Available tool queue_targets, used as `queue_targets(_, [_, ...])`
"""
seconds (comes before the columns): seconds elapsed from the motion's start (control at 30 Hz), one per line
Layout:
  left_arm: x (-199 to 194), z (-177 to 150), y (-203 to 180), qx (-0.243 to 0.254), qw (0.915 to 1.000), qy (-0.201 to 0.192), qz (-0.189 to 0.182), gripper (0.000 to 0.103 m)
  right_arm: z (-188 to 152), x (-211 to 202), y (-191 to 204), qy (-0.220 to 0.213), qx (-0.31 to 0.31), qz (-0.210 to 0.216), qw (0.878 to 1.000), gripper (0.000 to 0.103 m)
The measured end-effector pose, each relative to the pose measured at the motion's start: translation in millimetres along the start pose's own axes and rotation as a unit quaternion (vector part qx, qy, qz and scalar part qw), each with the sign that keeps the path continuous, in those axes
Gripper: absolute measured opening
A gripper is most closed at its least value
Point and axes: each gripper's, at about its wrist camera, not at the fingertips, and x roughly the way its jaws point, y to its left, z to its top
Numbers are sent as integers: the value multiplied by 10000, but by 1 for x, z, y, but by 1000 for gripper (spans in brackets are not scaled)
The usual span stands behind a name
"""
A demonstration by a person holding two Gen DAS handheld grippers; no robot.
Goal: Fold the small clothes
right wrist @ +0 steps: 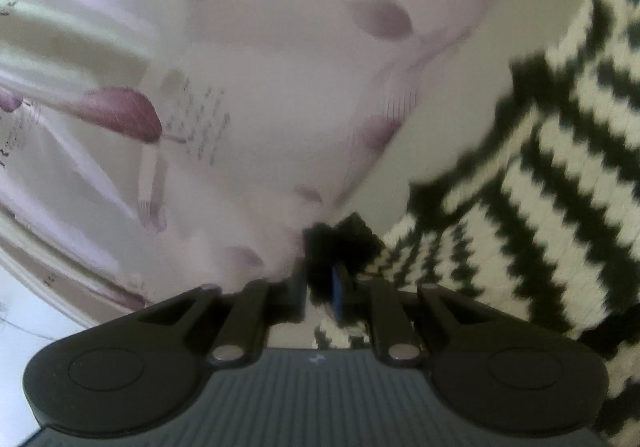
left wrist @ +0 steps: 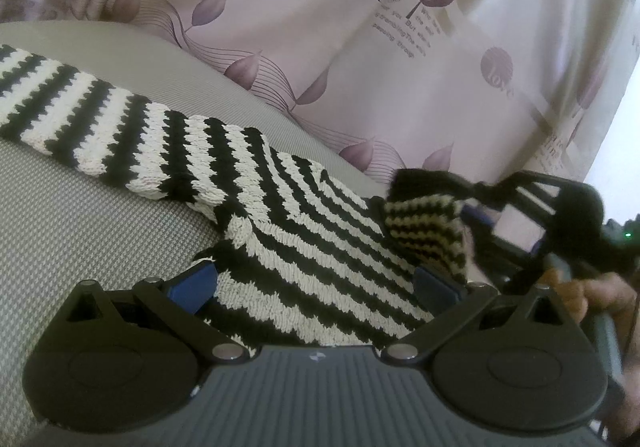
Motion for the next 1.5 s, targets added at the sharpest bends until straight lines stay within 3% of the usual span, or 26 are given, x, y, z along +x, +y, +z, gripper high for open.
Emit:
queue_targets(0.07, [0,0,0,6,10000,2,6,103,-5,6,-4,203,47,-14,9998,31])
queue_targets(0.13, [0,0,0,7,10000,4,7,103,-9,7,-7,365,24,26,9993,73])
queue_targets(0.17, [-1,0,1,8,10000,7,0,103,-10,2,-6,338,-55,39,9994,77])
queue_targets(0.27, [-1,0,1,12,10000,10,1,103,-5,-26,-1,162,-721,18,9973,78])
queue_targets(0.33, [-1,0,1,17,10000,13,6,103,-4,-50,1,108,-1379,-314,9899,78])
queue_targets(0.4, [-1,0,1,15,10000,13,1,103,-9,-74,3,52,-2238,-838,9710,78])
queue_targets(0.57, [-9,9,6,-193,9998,35,-55,102,-35,-126,-13,-130,-4143,-2281,8810,78])
queue_targets(0.63, [-26,18,13,-411,9991,-144,8,102,-38,-137,-25,-75,-4327,-2607,8630,78])
queue_targets(0.77, [-56,47,37,-439,9978,-213,441,102,-31,-149,-49,-125,-3851,-2616,8849,77])
queue_targets(0.83, [-74,65,62,-635,9955,-271,651,101,-27,-154,-55,-149,-3649,-2532,8958,77])
queue_targets(0.93, [-102,92,111,-1116,9873,-374,1068,93,-26,-155,-58,-126,-3534,-2472,9021,77])
queue_targets(1.07, [-131,123,182,-1882,9702,-487,1444,88,-28,-154,-58,-183,-3538,-2455,9023,77])
queue_targets(1.17, [-139,137,226,-2384,9582,-421,1525,78,-29,-151,-57,-179,-3595,-2508,8986,77])
queue_targets(1.23, [-133,143,248,-2634,9535,-294,1435,63,-30,-148,-55,-155,-3646,-2563,8951,77])
queue_targets(1.37, [-125,152,274,-2903,9495,-371,1133,53,-32,-146,-54,-151,-3716,-2642,8899,77])
queue_targets(1.47, [-116,153,281,-2891,9498,-381,1134,37,-33,-145,-54,-158,-3729,-2686,8880,78])
queue_targets(1.5, [-111,154,282,-2871,9501,-364,1160,25,-33,-145,-53,-163,-3731,-2698,8875,79])
